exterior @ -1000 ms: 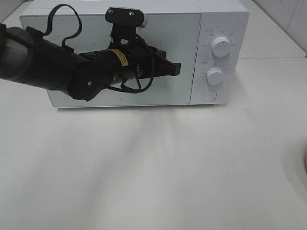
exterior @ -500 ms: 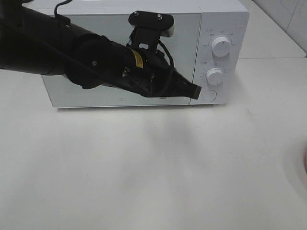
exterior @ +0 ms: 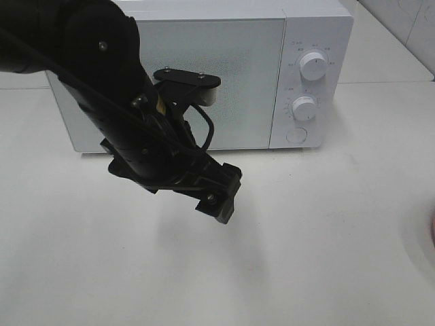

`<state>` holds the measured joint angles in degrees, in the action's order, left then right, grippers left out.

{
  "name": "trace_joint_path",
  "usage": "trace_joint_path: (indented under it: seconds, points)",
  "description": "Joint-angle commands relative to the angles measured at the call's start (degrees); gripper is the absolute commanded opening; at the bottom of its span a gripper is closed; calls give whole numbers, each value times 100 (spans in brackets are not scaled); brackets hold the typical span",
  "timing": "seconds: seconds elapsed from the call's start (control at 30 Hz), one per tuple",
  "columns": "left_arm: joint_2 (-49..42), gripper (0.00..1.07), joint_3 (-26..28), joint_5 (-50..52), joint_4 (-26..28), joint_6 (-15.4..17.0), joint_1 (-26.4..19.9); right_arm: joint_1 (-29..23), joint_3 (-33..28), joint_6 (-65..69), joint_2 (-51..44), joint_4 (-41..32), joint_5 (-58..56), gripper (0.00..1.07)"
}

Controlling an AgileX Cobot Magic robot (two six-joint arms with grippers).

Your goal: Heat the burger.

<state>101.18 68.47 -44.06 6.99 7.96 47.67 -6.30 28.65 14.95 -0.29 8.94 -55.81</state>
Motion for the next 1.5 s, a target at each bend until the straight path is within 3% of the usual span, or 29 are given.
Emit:
trace_joint_path:
  seconds: [0.03, 0.1, 0.27, 0.4, 0.53, 0.67, 0.73, 0.77, 0.8, 0.93, 1.13, 1.27, 1.43, 1.5]
  points:
    - [-92, 101, 40, -350, 92, 40, 23, 23, -23, 6, -143, 0, 17, 76]
    - [-201, 101, 40, -1043, 46, -235, 23, 23, -23, 6, -143, 0, 17, 76]
    - [-350, 101, 40, -1541, 86, -338, -269, 23, -23, 6, -143, 0, 17, 76]
    - [-716, 101, 40, -1925, 132, -567, -963, 23, -23, 6, -143, 0, 17, 76]
    - [-1066, 101, 40, -2051, 132, -579, -1438, 23, -23, 6, -143, 0, 17, 76]
    - [-1719, 101, 40, -2424, 132, -796, -2326, 23, -23, 6, -143, 0, 17, 76]
    - [-1879, 101, 40, -2498, 132, -831, -2492, 23, -23, 6, -143, 0, 17, 76]
    - [-2183, 101, 40, -2590, 120, -831, -2928, 23, -23, 6, -143, 0, 17, 76]
    - [-2183, 101, 40, -2590, 120, -831, -2928, 23, -23, 6, -143, 0, 17, 76]
    - [-2871, 101, 40, -2796, 86, -796, -3822, 23, -23, 6, -143, 0, 17, 76]
    - [-3701, 101, 40, -3094, -223, -894, -4481, 23, -23, 6, -143, 0, 17, 76]
    - [-4154, 101, -40, -3094, -361, -917, -4629, 23, -23, 11, -143, 0, 17, 76]
    - [-4990, 101, -791, -2893, -378, -917, -4641, 23, -23, 11, -143, 0, 17, 76]
    - [-5586, 101, -1530, -2710, -367, -917, -4641, 23, -23, 11, -143, 0, 17, 76]
